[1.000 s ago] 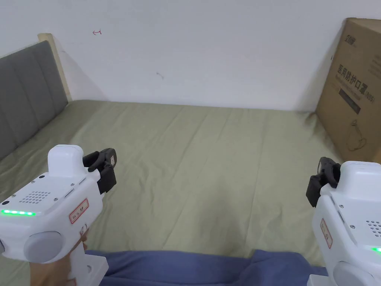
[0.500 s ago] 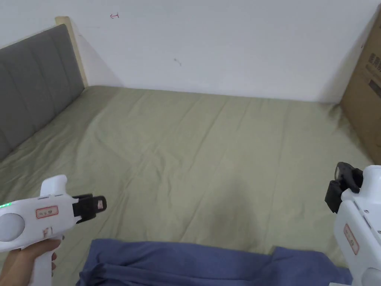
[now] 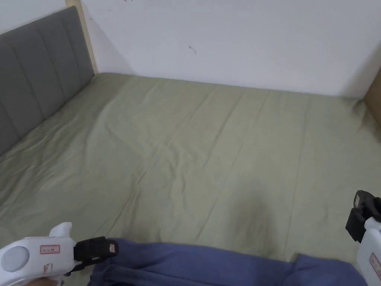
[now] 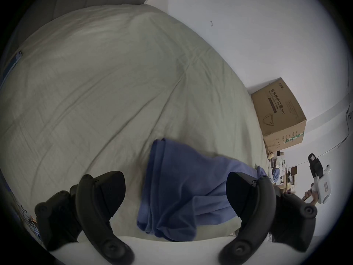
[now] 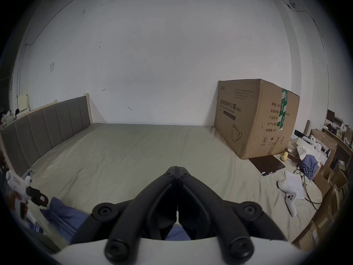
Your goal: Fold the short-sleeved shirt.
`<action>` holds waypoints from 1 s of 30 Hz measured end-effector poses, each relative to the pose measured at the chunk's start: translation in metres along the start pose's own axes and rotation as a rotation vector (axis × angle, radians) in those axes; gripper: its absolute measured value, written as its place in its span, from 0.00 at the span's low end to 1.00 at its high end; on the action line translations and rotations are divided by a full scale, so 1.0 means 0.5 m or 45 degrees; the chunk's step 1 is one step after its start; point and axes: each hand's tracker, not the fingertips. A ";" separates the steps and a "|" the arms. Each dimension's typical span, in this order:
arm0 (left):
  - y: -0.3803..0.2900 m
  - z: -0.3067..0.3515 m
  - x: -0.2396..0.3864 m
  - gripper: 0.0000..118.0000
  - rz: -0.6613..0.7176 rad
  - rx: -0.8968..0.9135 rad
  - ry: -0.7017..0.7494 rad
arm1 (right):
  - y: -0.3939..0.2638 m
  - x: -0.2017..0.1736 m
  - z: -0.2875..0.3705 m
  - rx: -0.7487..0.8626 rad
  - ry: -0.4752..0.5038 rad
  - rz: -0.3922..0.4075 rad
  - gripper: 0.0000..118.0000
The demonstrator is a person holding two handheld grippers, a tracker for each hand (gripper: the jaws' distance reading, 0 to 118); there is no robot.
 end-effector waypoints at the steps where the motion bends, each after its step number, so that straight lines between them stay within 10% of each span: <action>1: -0.005 -0.005 -0.003 0.92 0.017 -0.047 0.005 | -0.002 -0.001 -0.002 -0.007 -0.002 0.001 0.00; 3: -0.012 -0.016 -0.002 0.84 0.030 -0.069 -0.027 | -0.007 0.000 -0.002 -0.015 -0.006 0.004 0.00; 6: -0.024 -0.026 0.017 0.36 -0.065 -0.036 0.013 | -0.010 0.002 -0.004 -0.030 -0.007 0.004 0.00; 9: -0.018 -0.042 -0.001 0.16 -0.068 -0.068 -0.005 | -0.012 0.006 -0.004 -0.039 -0.009 0.002 0.00; 30: 0.032 0.192 0.100 0.09 -0.365 0.139 0.366 | 0.024 0.071 0.045 0.057 0.005 -0.037 0.00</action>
